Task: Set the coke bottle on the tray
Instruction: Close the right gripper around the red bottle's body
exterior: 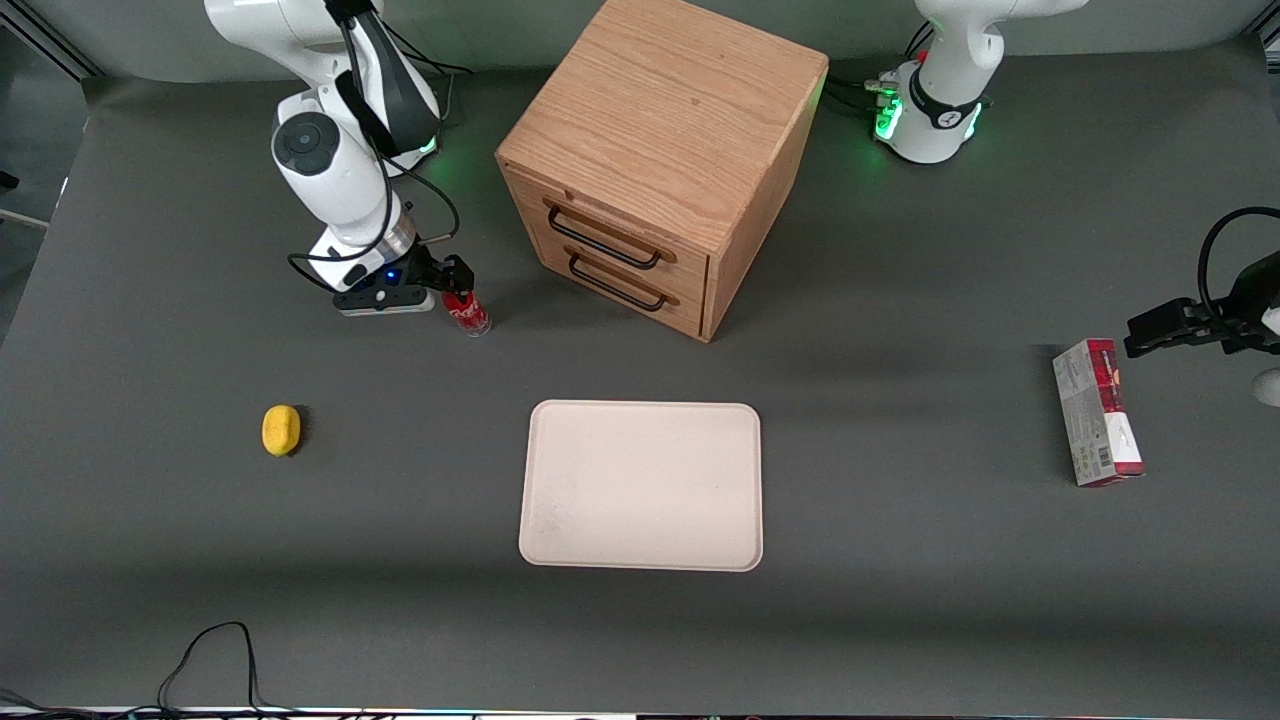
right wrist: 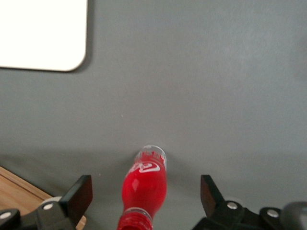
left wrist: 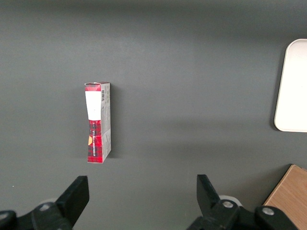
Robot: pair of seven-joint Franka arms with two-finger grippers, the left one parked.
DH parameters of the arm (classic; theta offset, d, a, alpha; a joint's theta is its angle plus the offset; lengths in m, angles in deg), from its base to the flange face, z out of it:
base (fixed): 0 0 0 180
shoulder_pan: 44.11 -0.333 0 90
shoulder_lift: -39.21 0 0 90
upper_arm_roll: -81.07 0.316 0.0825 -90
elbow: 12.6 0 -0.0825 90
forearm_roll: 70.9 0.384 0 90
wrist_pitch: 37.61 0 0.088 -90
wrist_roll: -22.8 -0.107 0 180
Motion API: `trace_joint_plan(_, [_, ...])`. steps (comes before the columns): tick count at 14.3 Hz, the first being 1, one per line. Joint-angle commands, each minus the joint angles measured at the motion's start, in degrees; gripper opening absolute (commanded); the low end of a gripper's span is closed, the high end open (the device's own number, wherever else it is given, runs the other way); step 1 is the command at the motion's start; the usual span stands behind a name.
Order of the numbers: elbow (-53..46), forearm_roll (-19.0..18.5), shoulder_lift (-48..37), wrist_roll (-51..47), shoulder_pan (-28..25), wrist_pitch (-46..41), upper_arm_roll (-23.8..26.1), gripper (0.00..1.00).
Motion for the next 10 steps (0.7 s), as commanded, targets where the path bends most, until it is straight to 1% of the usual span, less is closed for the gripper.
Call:
trace_joint_plan(1, [1.52,1.20,-0.26,-0.84,-0.82,1.24,0.68,0.96])
trace_joint_plan(2, [1.61,1.20,-0.26,-0.92,-0.82,0.89,0.68,0.87])
trace_joint_plan(3, [1.87,1.20,-0.26,-1.01,-0.82,0.28,0.77,0.76])
trace_joint_plan(4, [1.79,1.20,-0.26,-1.10,-0.82,-0.60,0.68,0.54])
trace_joint_plan(6, [1.79,1.20,-0.26,-1.19,-0.82,-1.31,0.77,0.00])
trace_joint_plan(9, [1.53,1.38,0.27,-1.89,-0.73,-1.40,0.77,0.00])
trace_joint_plan(10, [1.18,2.34,0.18,-2.50,-0.64,-1.40,0.77,0.00])
